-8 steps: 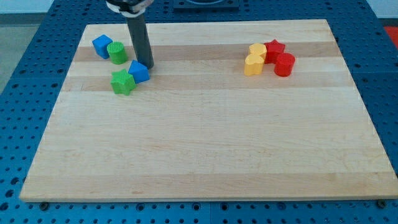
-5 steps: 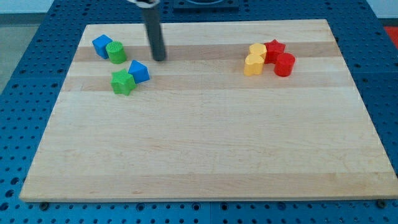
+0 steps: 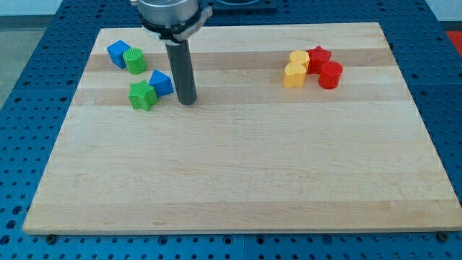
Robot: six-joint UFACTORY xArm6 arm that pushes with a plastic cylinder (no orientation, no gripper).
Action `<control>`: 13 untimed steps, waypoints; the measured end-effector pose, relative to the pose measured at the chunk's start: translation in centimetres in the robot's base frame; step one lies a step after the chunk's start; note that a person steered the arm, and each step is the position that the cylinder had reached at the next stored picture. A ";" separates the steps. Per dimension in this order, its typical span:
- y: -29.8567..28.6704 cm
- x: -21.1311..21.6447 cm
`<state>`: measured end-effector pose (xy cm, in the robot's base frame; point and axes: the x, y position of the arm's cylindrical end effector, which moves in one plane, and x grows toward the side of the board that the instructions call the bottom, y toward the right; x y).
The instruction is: Move blue triangle to the bottom of green circle
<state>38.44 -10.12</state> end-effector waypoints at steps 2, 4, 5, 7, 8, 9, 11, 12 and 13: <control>-3.2 -2.0; -3.3 -3.0; -3.6 -1.7; -4.5 1.2; -4.8 0.0; -4.8 -3.6; -5.8 -3.5; -5.9 -3.3; -4.0 2.1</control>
